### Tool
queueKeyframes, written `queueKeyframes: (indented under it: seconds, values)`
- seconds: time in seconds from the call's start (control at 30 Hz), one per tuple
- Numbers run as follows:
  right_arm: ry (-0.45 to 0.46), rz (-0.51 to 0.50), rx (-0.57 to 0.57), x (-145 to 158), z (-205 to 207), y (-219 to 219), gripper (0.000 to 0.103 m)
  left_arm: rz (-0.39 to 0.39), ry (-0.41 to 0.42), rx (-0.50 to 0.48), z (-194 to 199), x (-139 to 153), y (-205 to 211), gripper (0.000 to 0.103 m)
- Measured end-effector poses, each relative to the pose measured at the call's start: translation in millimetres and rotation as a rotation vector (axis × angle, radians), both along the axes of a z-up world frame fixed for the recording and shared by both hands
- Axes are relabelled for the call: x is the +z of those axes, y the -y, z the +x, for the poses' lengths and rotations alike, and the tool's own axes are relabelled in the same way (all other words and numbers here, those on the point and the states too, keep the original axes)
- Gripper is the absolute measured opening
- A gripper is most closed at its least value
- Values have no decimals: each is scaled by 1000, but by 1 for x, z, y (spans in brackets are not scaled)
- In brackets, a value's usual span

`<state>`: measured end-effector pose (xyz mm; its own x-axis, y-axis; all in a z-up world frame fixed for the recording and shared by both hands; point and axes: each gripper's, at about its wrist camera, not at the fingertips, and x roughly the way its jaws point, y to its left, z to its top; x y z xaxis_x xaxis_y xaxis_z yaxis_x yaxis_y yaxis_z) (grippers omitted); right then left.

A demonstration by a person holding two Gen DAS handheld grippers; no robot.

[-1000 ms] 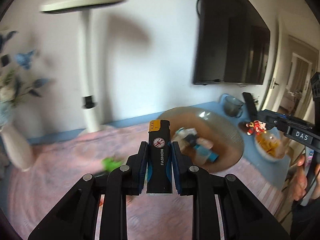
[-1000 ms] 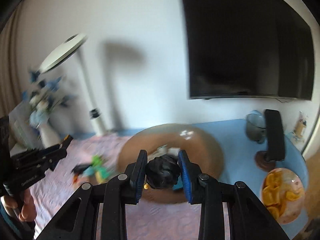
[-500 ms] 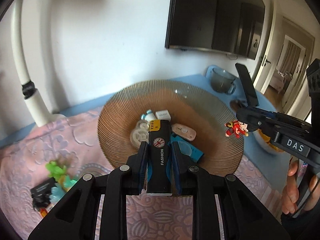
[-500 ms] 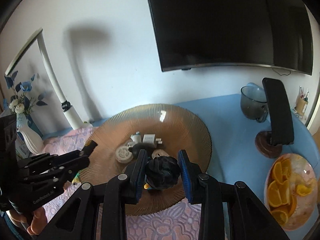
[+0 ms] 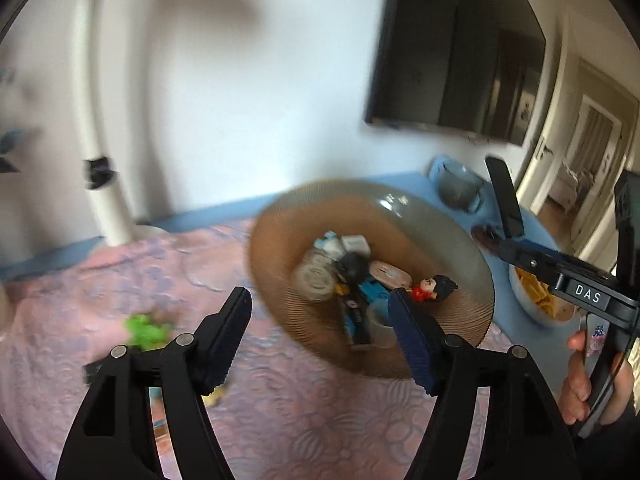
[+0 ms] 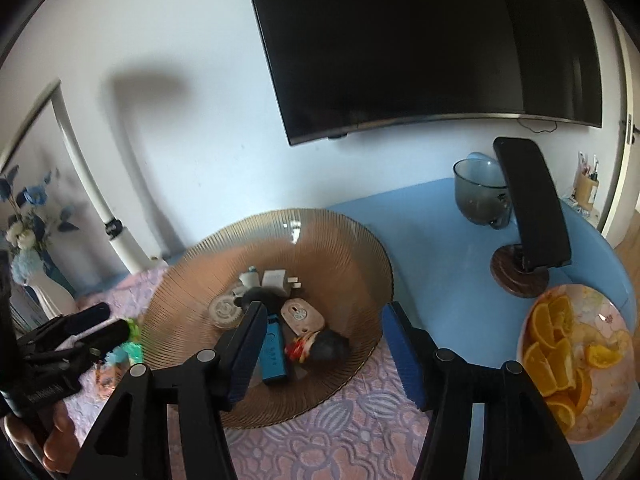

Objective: Organize rigid objects
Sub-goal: 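Open both tools to drop the lighter and figurine, then return to the pile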

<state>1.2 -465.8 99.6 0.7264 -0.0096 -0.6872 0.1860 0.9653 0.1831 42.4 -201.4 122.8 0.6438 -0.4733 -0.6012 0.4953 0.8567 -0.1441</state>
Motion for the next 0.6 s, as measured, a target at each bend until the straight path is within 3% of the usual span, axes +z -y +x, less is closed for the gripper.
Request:
queueKeyframes:
  seconds: [0.27, 0.47, 0.6]
  values:
    - [36, 86, 141, 23, -15, -52, 61, -84, 35, 122, -39, 24, -85, 74]
    - [49, 36, 282, 29, -26, -121, 75, -105, 37, 218, -65, 20, -145, 74]
    - [25, 4, 371, 19, -30, -163, 75, -130, 0, 296, -72, 3, -183, 74]
